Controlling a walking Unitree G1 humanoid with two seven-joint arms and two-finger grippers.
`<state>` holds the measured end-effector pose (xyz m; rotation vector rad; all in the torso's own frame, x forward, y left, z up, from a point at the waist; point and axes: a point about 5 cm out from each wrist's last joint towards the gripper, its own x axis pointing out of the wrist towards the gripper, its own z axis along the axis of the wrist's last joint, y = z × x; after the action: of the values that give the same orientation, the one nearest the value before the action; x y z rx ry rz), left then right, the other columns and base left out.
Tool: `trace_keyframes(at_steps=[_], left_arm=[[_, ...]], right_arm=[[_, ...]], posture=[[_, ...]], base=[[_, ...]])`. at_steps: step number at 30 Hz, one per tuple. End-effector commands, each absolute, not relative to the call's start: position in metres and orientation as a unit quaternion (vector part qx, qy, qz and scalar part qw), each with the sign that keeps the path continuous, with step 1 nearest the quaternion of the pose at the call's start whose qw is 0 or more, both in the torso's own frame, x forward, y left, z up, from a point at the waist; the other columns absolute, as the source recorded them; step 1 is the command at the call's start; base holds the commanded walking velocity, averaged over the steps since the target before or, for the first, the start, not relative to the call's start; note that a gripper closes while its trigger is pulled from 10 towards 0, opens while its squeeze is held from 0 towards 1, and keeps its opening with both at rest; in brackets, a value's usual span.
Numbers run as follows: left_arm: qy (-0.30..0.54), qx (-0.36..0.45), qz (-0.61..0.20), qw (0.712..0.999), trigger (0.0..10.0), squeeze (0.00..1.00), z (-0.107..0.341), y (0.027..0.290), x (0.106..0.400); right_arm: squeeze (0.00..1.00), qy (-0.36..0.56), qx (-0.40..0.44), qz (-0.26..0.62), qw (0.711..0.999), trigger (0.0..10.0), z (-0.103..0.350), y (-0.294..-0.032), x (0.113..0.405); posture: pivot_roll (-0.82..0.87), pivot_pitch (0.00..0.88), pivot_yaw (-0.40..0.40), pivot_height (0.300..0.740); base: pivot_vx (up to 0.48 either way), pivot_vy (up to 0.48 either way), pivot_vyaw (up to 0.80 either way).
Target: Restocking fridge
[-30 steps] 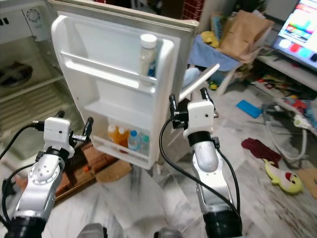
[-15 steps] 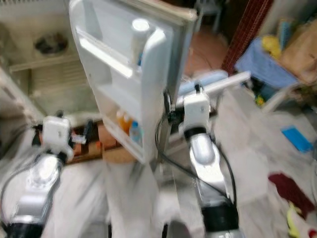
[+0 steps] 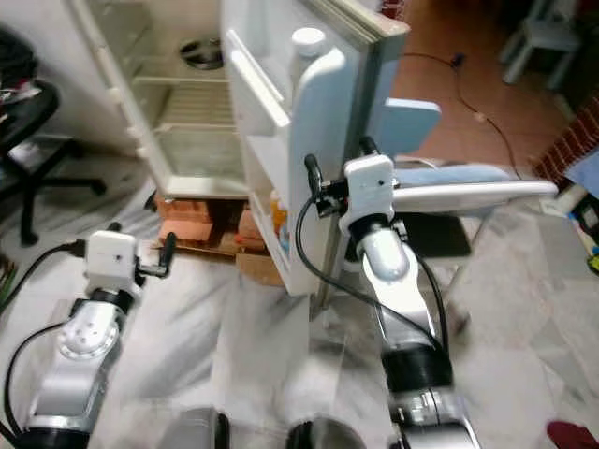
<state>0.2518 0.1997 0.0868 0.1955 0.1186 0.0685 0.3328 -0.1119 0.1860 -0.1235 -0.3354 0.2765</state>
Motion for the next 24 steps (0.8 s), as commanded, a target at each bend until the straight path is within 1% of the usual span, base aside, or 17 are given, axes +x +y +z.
trace_keyframes(at_steps=[1, 2, 4, 9, 11, 13, 15, 17, 19, 20, 21, 22, 24], left_arm=[[0.069, 0.085, 0.049, 0.993, 10.0, 0.00, 0.087, 0.203, 0.246], [0.070, 0.085, 0.050, 0.993, 10.0, 0.00, 0.087, 0.203, 0.246], [0.073, 0.091, 0.050, 0.992, 10.0, 0.00, 0.087, 0.206, 0.243], [0.078, 0.093, 0.055, 0.991, 10.0, 0.00, 0.087, 0.209, 0.241], [0.081, 0.092, 0.055, 0.991, 10.0, 0.00, 0.087, 0.209, 0.241], [0.082, 0.091, 0.054, 0.991, 10.0, 0.00, 0.088, 0.208, 0.241], [0.084, 0.090, 0.050, 0.991, 10.0, 0.00, 0.088, 0.207, 0.240], [0.086, 0.090, 0.046, 0.991, 10.0, 0.00, 0.087, 0.207, 0.240], [0.087, 0.090, 0.044, 0.991, 10.0, 0.00, 0.087, 0.207, 0.240], [0.088, 0.091, 0.038, 0.991, 10.0, 0.00, 0.087, 0.205, 0.242], [0.088, 0.091, 0.038, 0.991, 10.0, 0.00, 0.087, 0.205, 0.242], [0.087, 0.091, 0.036, 0.991, 10.0, 0.00, 0.088, 0.205, 0.243], [0.087, 0.091, 0.036, 0.991, 10.0, 0.00, 0.088, 0.205, 0.243]], right_arm=[[0.00, -0.174, -0.081, 0.116, 0.975, 10.0, 0.190, -0.117, 0.341], [0.00, -0.175, -0.084, 0.112, 0.974, 10.0, 0.191, -0.117, 0.343], [0.00, -0.179, -0.086, 0.091, 0.976, 10.0, 0.196, -0.121, 0.349], [0.00, -0.175, -0.081, 0.072, 0.979, 10.0, 0.195, -0.125, 0.354], [0.00, -0.171, -0.056, 0.076, 0.981, 10.0, 0.192, -0.126, 0.353], [0.00, -0.171, -0.033, 0.096, 0.980, 10.0, 0.190, -0.125, 0.350], [0.00, -0.165, -0.015, 0.126, 0.978, 10.0, 0.184, -0.125, 0.345], [0.00, -0.131, -0.001, 0.179, 0.975, 10.0, 0.170, -0.125, 0.336], [0.00, -0.103, 0.000, 0.208, 0.973, 10.0, 0.158, -0.129, 0.331], [0.00, -0.067, -0.006, 0.235, 0.970, 10.0, 0.145, -0.136, 0.323], [0.00, -0.067, -0.006, 0.235, 0.970, 10.0, 0.145, -0.136, 0.323], [0.00, -0.031, -0.003, 0.263, 0.964, 10.0, 0.134, -0.142, 0.316], [0.00, -0.023, -0.009, 0.271, 0.962, 10.0, 0.130, -0.144, 0.313]], posture=[[0.08, 0.099, -0.049, 0.740], [0.08, 0.099, -0.049, 0.740], [0.10, 0.099, -0.053, 0.740], [0.11, 0.097, -0.060, 0.740], [0.11, 0.096, -0.060, 0.740], [0.11, 0.096, -0.060, 0.740], [0.11, 0.096, -0.056, 0.740], [0.10, 0.094, -0.054, 0.740], [0.10, 0.094, -0.051, 0.740], [0.10, 0.094, -0.049, 0.740], [0.10, 0.094, -0.049, 0.740], [0.10, 0.094, -0.047, 0.740], [0.09, 0.094, -0.045, 0.740]], base=[[0.000, 0.000, 0.00], [0.000, 0.000, 0.00], [0.000, 0.000, 0.57], [0.000, 0.000, 0.59], [0.000, 0.000, 0.44], [0.000, 0.000, 0.42], [0.000, 0.000, 0.00], [0.000, 0.000, 0.00], [0.000, 0.000, 0.00], [0.000, 0.000, 0.00], [0.000, 0.000, 0.00], [0.000, 0.000, 0.00], [0.000, 0.000, 0.00]])
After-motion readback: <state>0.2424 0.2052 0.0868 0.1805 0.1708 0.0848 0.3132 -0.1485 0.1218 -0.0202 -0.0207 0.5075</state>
